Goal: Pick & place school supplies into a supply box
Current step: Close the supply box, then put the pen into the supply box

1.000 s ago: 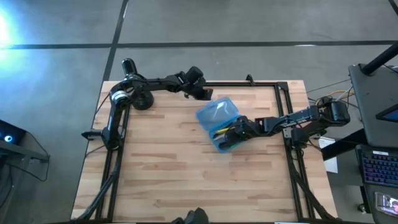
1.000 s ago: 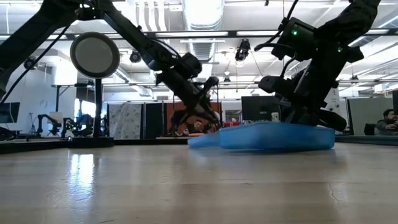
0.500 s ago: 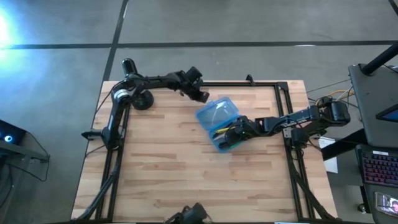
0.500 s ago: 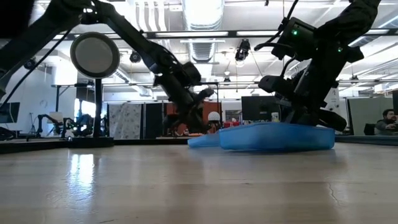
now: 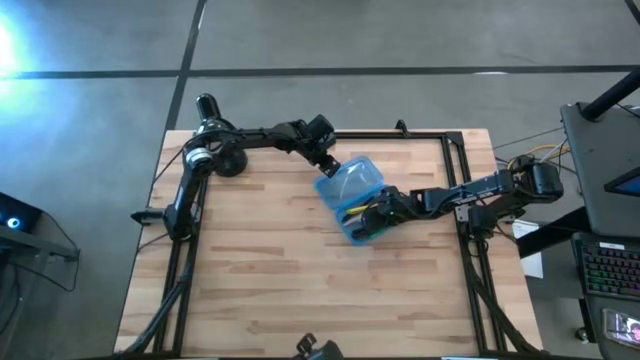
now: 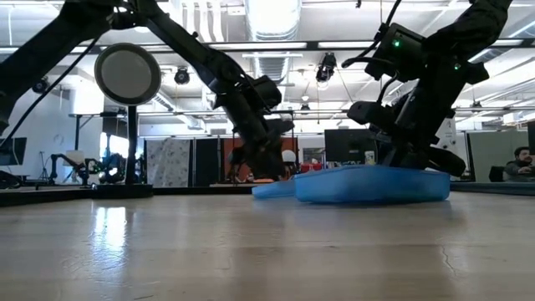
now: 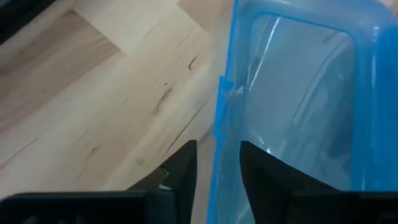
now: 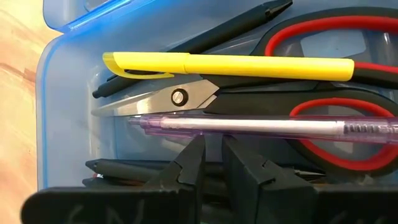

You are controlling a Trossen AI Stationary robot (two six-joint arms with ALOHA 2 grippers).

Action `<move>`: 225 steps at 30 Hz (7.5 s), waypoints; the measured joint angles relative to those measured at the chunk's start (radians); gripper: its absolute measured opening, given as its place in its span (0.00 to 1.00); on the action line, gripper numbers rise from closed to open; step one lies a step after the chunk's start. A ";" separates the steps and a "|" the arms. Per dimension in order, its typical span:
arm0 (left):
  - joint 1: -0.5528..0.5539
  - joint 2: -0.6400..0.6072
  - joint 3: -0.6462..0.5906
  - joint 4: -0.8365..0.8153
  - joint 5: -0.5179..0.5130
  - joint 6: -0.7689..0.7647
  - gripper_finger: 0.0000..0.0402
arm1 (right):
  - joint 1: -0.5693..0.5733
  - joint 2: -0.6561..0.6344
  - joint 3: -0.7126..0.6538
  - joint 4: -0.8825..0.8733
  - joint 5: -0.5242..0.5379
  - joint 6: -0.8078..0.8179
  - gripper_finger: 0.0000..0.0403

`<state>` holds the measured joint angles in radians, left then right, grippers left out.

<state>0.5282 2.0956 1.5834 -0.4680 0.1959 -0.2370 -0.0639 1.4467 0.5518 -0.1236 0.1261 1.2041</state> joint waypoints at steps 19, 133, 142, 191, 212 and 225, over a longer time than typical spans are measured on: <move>-0.009 0.005 -0.020 -0.197 0.004 0.015 0.29 | -0.001 0.000 0.000 0.001 -0.003 -0.001 0.12; -0.386 -0.058 0.246 -0.183 -0.283 -0.304 0.07 | -0.003 -0.014 -0.001 -0.022 0.055 0.041 0.12; -0.383 -0.043 0.239 -0.188 -0.289 -0.303 0.07 | -0.002 -0.110 -0.002 -0.108 0.049 0.015 0.12; -0.055 0.048 0.034 0.193 0.141 -0.505 0.07 | -0.505 -0.493 -0.055 -0.574 0.064 -0.102 0.52; -0.144 -0.009 0.032 0.031 -0.007 -0.333 0.07 | -0.317 -0.636 0.053 -0.604 -0.031 -0.417 0.53; -0.168 -0.054 0.032 -0.039 -0.008 -0.261 0.07 | 0.425 -0.473 0.013 -0.489 0.101 -0.396 0.47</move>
<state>0.3604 2.0415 1.6154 -0.5069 0.1883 -0.4981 0.3615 0.9740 0.5646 -0.6129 0.2276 0.8080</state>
